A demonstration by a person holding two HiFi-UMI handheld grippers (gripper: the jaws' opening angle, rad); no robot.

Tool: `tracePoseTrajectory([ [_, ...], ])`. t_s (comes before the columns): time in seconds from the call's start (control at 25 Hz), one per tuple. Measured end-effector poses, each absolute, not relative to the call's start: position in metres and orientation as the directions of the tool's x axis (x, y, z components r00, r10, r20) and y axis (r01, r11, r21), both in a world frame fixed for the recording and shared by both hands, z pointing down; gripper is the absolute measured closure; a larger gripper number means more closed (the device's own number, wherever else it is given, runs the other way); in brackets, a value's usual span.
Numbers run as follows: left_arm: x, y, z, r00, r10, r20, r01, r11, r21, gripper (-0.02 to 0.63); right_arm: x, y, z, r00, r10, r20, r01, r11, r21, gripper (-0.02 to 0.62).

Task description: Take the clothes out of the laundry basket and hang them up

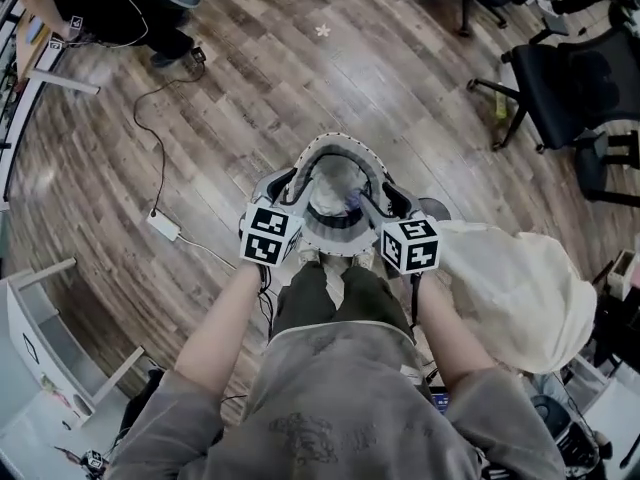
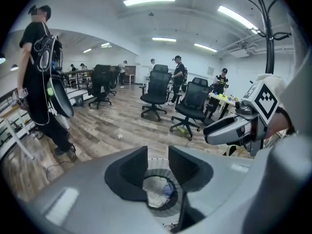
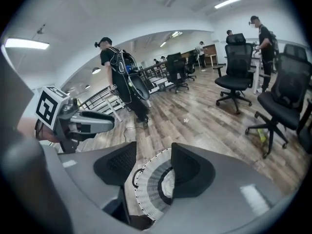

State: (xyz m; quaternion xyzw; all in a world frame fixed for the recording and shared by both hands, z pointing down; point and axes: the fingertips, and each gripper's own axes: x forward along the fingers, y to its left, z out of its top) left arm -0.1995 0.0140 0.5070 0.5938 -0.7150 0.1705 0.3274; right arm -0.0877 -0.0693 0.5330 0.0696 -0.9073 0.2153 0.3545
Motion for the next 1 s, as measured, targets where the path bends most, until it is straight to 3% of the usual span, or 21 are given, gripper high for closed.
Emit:
tracePoseTrajectory([
  [0.48, -0.205, 0.015, 0.694, 0.004, -0.631, 0.776, -0.932, 0.278, 0.231, 0.471, -0.1, -0.07, 0.722, -0.606, 0.057, 0.793, -0.279, 0.919, -0.28, 0.341],
  [1.0, -0.178, 0.016, 0.896, 0.074, -0.519, 0.851, -0.899, 0.335, 0.283, 0.471, -0.084, -0.052, 0.925, -0.464, 0.091, 0.881, -0.376, 0.88, -0.289, 0.336],
])
